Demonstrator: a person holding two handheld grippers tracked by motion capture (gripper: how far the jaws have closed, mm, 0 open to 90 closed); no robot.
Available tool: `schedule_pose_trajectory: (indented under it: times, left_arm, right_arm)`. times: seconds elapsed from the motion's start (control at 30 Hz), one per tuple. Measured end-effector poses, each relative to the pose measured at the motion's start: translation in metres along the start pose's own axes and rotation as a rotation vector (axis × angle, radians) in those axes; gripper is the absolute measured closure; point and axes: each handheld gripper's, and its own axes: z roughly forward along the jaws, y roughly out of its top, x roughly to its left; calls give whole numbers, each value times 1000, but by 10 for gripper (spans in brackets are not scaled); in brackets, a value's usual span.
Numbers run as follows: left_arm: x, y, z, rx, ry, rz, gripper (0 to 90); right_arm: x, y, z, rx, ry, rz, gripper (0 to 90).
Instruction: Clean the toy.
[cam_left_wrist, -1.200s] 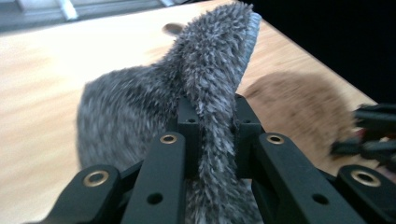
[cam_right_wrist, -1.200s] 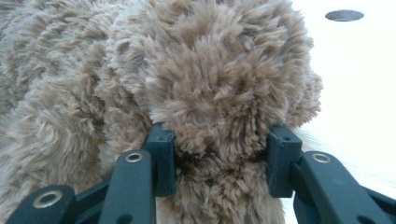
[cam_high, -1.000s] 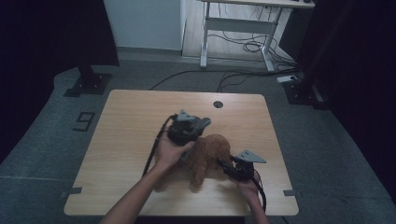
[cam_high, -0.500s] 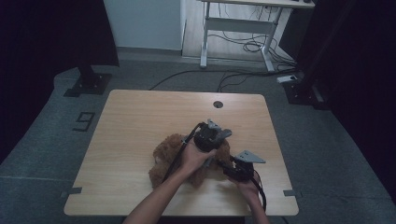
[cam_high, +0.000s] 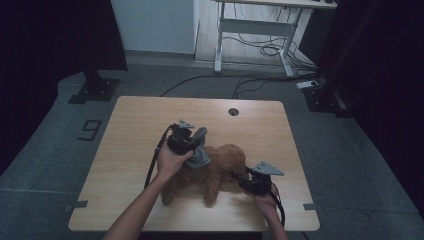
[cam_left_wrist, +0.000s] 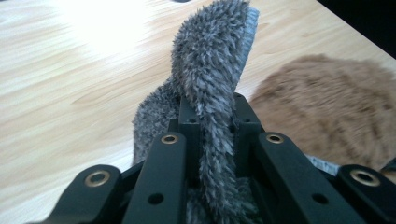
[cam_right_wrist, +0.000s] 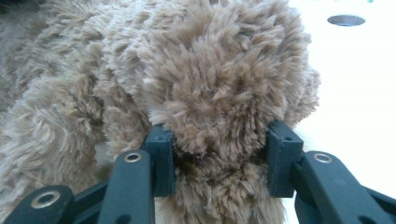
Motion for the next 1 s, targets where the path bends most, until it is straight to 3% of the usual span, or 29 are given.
schedule_pose_trajectory:
  times: [0.2, 0.3, 0.43, 0.63, 0.73, 0.8, 0.93, 1.0]
  left_arm:
    - [38, -23, -15, -4, 41, -84, 787]
    - [57, -42, -17, 24, 60, -121, 787]
    - [73, -79, -17, 27, 31, -170, 788]
    - [88, -97, -22, 67, 65, -182, 783]
    - [88, -97, -26, 59, 54, -186, 781]
    - [82, -93, -30, 41, 6, -200, 781]
    - [55, -77, -26, 22, -100, -189, 778]
    - [43, -70, -20, 19, -99, -175, 782]
  right_arm:
    - [-1, 0, 0, 1, -3, 4, 543]
    - [-2, -1, 0, 4, -4, 17, 543]
    - [-5, -2, -1, 5, -1, 39, 543]
    - [-5, -2, 0, 3, -7, 42, 543]
    - [-5, -2, -1, 5, -8, 40, 543]
    - [-5, -2, 0, 3, -9, 42, 543]
    - [-1, -2, 1, -6, -9, 33, 547]
    - [1, -1, 2, -8, -11, 29, 551]
